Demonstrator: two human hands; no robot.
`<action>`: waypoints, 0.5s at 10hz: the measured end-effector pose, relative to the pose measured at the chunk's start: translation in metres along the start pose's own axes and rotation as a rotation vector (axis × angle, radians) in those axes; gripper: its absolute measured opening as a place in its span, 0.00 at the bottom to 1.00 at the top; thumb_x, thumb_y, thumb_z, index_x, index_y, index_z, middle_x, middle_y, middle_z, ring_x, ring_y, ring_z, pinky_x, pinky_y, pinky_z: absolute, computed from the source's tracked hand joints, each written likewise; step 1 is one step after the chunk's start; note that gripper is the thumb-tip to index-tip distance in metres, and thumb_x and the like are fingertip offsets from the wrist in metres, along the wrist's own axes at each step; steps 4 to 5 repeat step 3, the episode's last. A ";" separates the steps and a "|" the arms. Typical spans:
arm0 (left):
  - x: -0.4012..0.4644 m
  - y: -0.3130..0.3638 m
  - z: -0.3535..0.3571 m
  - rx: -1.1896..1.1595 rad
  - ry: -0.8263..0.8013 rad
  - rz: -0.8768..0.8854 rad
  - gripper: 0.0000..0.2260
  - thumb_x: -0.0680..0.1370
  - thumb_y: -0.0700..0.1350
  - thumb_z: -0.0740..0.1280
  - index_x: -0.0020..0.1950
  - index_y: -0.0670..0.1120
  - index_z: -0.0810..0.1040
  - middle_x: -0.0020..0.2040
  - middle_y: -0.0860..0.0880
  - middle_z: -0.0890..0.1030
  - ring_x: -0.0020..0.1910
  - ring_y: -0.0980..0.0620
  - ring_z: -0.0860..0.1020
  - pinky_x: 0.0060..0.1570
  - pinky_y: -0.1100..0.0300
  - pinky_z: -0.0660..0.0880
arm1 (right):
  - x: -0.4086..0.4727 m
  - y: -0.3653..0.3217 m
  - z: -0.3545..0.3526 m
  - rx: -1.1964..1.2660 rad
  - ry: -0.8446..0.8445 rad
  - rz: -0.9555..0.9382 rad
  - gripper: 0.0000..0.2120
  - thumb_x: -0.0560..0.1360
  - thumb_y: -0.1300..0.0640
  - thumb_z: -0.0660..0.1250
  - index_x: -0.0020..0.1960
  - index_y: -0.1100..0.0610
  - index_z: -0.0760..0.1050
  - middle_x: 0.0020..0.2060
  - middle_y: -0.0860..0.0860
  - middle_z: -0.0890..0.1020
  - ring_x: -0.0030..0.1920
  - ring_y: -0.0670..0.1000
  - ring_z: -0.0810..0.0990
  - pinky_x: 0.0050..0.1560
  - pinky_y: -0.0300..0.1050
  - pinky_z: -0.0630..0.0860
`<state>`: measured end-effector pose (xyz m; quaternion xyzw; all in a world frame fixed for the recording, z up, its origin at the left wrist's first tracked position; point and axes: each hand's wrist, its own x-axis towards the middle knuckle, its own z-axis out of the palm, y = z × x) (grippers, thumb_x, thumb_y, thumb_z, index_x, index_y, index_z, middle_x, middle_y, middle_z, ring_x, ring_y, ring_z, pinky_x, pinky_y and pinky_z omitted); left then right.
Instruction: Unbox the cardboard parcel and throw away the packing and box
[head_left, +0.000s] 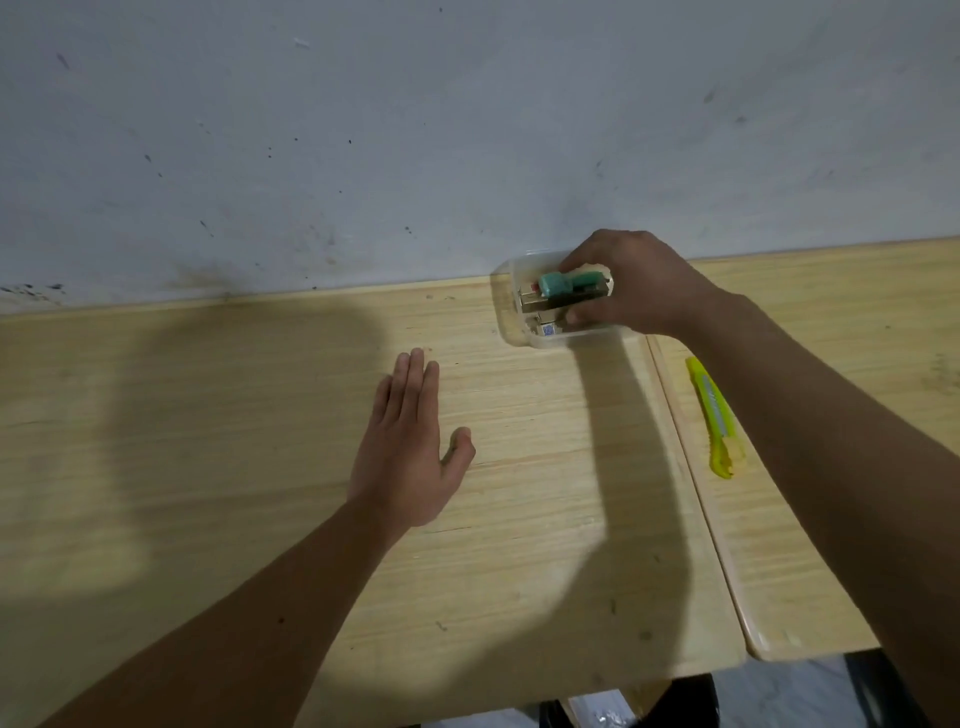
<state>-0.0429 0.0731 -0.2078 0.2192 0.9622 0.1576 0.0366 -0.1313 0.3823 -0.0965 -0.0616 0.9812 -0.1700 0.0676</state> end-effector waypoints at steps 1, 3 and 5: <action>0.001 -0.002 0.000 -0.014 -0.015 -0.013 0.36 0.83 0.58 0.56 0.84 0.39 0.51 0.85 0.41 0.46 0.85 0.47 0.40 0.83 0.47 0.46 | -0.023 -0.013 0.013 -0.014 0.194 -0.056 0.19 0.76 0.49 0.74 0.65 0.53 0.80 0.60 0.51 0.81 0.61 0.54 0.78 0.61 0.47 0.72; 0.001 0.001 0.000 0.051 0.006 -0.005 0.36 0.83 0.59 0.53 0.83 0.38 0.51 0.85 0.39 0.47 0.85 0.45 0.43 0.83 0.47 0.47 | -0.098 -0.051 0.088 0.003 0.523 0.063 0.24 0.79 0.53 0.65 0.73 0.60 0.71 0.69 0.59 0.75 0.71 0.59 0.72 0.73 0.56 0.69; 0.001 0.001 0.000 0.051 0.006 -0.005 0.36 0.83 0.59 0.53 0.83 0.38 0.51 0.85 0.39 0.47 0.85 0.45 0.43 0.83 0.47 0.47 | -0.098 -0.051 0.088 0.003 0.523 0.063 0.24 0.79 0.53 0.65 0.73 0.60 0.71 0.69 0.59 0.75 0.71 0.59 0.72 0.73 0.56 0.69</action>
